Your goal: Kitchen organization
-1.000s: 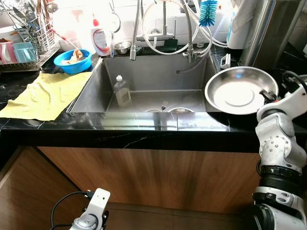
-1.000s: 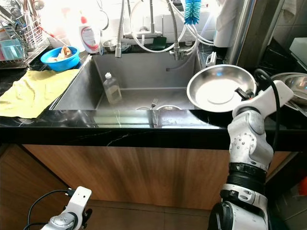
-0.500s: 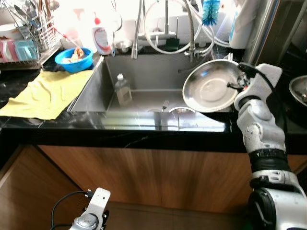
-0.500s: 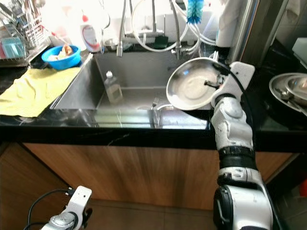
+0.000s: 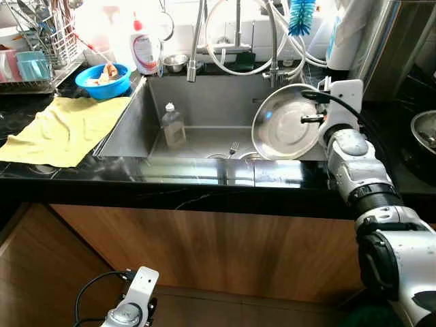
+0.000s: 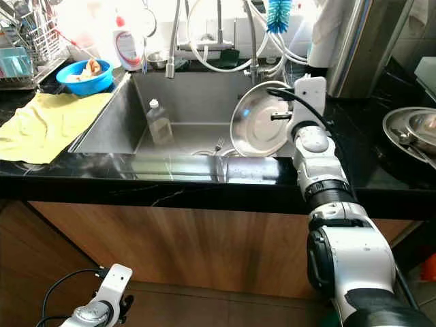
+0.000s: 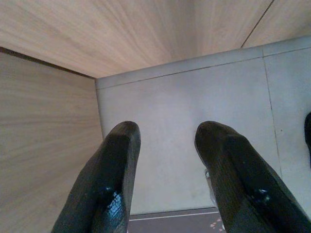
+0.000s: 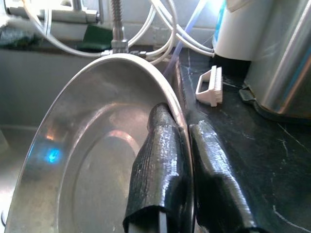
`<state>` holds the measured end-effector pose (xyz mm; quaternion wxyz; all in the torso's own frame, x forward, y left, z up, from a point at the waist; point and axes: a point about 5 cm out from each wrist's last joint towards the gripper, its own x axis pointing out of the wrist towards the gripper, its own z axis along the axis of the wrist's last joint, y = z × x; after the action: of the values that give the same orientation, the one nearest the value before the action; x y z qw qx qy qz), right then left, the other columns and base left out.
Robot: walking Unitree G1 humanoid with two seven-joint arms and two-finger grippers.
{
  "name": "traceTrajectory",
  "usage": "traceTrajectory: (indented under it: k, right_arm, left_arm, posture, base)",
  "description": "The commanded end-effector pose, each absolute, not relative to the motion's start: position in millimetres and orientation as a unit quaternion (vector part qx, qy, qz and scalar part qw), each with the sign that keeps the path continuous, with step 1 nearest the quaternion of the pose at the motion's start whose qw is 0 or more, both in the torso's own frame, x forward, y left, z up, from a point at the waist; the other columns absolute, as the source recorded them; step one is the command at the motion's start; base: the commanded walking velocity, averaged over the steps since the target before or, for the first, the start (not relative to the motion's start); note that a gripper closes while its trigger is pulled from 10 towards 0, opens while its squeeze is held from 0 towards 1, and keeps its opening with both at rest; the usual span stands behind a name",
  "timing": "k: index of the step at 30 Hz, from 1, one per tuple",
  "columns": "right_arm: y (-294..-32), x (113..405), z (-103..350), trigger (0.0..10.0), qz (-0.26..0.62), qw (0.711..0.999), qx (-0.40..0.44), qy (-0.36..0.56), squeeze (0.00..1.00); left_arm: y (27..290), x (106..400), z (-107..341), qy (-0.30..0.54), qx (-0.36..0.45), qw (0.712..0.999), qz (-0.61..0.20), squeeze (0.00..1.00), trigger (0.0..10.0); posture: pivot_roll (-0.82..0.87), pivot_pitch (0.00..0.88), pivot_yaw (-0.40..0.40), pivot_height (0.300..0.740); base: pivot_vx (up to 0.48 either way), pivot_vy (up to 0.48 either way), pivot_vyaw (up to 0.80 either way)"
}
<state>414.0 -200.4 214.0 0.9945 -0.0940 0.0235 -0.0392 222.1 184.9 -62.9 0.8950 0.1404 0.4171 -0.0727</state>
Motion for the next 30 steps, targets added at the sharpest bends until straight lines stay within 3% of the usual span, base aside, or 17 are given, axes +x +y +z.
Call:
traceTrajectory:
  k: [1, 3, 4, 5, 11, 12, 13, 21, 22, 23, 28, 29, 30]
  right_arm:
    - [-198.0, 414.8, 209.7, 10.0, -0.03, 0.993, -0.105, 0.038, 0.0]
    - [-197.9, 414.9, 209.0, 10.0, -0.029, 0.993, -0.105, 0.04, 0.0]
    - [-197.2, 415.1, 208.2, 10.0, -0.026, 0.993, -0.104, 0.042, 0.55]
    - [-196.7, 415.3, 208.0, 10.0, -0.024, 0.993, -0.105, 0.042, 1.0]
    - [-195.5, 415.6, 207.9, 10.0, -0.023, 0.993, -0.104, 0.04, 1.0]
    - [-195.4, 415.6, 207.6, 10.0, -0.023, 0.993, -0.105, 0.04, 0.32]
    - [-195.5, 415.4, 206.7, 10.0, -0.023, 0.993, -0.105, 0.041, 0.0]
    - [-194.8, 415.3, 205.5, 10.0, -0.021, 0.994, -0.099, 0.04, 0.0]
    - [-194.3, 415.2, 205.1, 10.0, -0.019, 0.995, -0.094, 0.039, 0.45]
    - [-194.6, 415.1, 204.8, 10.0, -0.021, 0.995, -0.091, 0.038, 1.0]
    - [-194.3, 415.0, 204.8, 10.0, -0.021, 0.995, -0.091, 0.037, 1.0]
    - [-194.2, 414.9, 204.1, 10.0, -0.022, 0.995, -0.089, 0.038, 0.0]
    - [-194.3, 414.8, 203.4, 10.0, -0.022, 0.995, -0.087, 0.039, 0.0]
  left_arm:
    - [190.1, 218.7, -64.4, 0.421, 0.141, 0.894, -0.059, 0.0, 10.0]
    - [190.6, 218.4, -64.5, 0.421, 0.141, 0.894, -0.058, 0.0, 10.0]
    - [191.7, 217.7, -64.7, 0.421, 0.141, 0.894, -0.056, 0.0, 10.0]
    - [192.3, 217.3, -64.8, 0.421, 0.141, 0.894, -0.055, 0.0, 10.0]
    - [193.5, 217.3, -64.7, 0.422, 0.141, 0.894, -0.055, 0.0, 10.0]
    - [193.6, 217.4, -64.7, 0.422, 0.142, 0.894, -0.055, 0.0, 10.0]
    - [193.6, 217.6, -64.5, 0.422, 0.142, 0.894, -0.055, 0.0, 10.0]
    - [193.2, 218.0, -64.3, 0.422, 0.143, 0.894, -0.057, 0.0, 10.0]
    - [193.1, 218.0, -64.3, 0.422, 0.143, 0.893, -0.058, 0.0, 10.0]
    - [193.1, 218.0, -64.4, 0.422, 0.144, 0.893, -0.058, 0.0, 10.0]
    - [193.4, 217.7, -64.5, 0.423, 0.144, 0.893, -0.058, 0.0, 10.0]
    - [193.4, 217.5, -64.6, 0.423, 0.145, 0.892, -0.059, 0.0, 10.0]
    - [193.4, 217.5, -64.7, 0.424, 0.145, 0.892, -0.06, 0.0, 10.0]
  posture:
    - [-0.09, 0.0, 0.044, 0.74]
    - [-0.08, 0.0, 0.042, 0.74]
    - [-0.08, 0.0, 0.042, 0.74]
    - [-0.08, 0.0, 0.042, 0.74]
    - [-0.08, 0.0, 0.045, 0.74]
    - [-0.08, 0.0, 0.045, 0.74]
    - [-0.08, 0.0, 0.046, 0.74]
    - [-0.09, 0.0, 0.05, 0.74]
    - [-0.09, 0.0, 0.05, 0.74]
    - [-0.09, 0.0, 0.051, 0.74]
    - [-0.09, 0.0, 0.053, 0.74]
    - [-0.09, 0.0, 0.054, 0.74]
    - [-0.09, 0.0, 0.054, 0.74]
  base:
    - [0.0, 0.0, 0.0]
    - [0.0, 0.0, 0.0]
    - [0.0, 0.0, 0.0]
    - [0.0, 0.0, 0.0]
    - [0.0, 0.0, 0.0]
    - [0.0, 0.0, 0.0]
    - [0.0, 0.0, 0.0]
    - [0.0, 0.0, 0.0]
    - [0.0, 0.0, 0.0]
    - [0.0, 0.0, 0.0]
    - [0.0, 0.0, 0.0]
    - [0.0, 0.0, 0.0]
    - [0.0, 0.0, 0.0]
